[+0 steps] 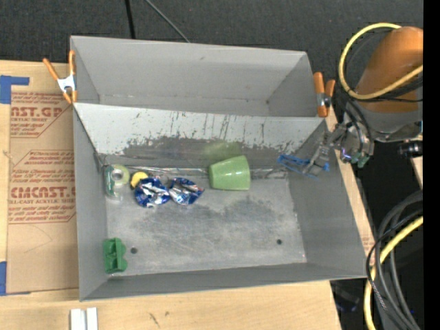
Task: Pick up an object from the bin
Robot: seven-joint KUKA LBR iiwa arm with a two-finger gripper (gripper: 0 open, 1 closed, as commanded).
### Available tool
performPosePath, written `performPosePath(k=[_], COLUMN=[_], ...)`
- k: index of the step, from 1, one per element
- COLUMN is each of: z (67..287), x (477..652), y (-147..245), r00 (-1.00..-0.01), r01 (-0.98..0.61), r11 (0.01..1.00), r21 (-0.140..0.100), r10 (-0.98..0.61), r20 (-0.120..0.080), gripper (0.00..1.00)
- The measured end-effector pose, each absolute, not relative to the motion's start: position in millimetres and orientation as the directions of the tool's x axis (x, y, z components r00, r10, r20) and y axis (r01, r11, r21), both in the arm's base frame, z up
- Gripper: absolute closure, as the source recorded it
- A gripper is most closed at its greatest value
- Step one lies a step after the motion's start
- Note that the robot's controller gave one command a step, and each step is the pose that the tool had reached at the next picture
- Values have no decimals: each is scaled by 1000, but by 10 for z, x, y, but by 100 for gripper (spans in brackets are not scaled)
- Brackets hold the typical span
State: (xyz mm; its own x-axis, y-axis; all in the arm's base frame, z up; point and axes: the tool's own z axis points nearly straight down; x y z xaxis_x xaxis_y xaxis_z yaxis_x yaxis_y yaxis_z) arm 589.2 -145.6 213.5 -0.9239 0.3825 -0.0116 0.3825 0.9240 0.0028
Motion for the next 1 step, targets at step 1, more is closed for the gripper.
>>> performPosePath(k=[1], z=[755], x=[5760], y=[-963], r00=[-957], r01=[291], r11=[957], r21=[0], r10=[291], r20=[7], gripper=[100])
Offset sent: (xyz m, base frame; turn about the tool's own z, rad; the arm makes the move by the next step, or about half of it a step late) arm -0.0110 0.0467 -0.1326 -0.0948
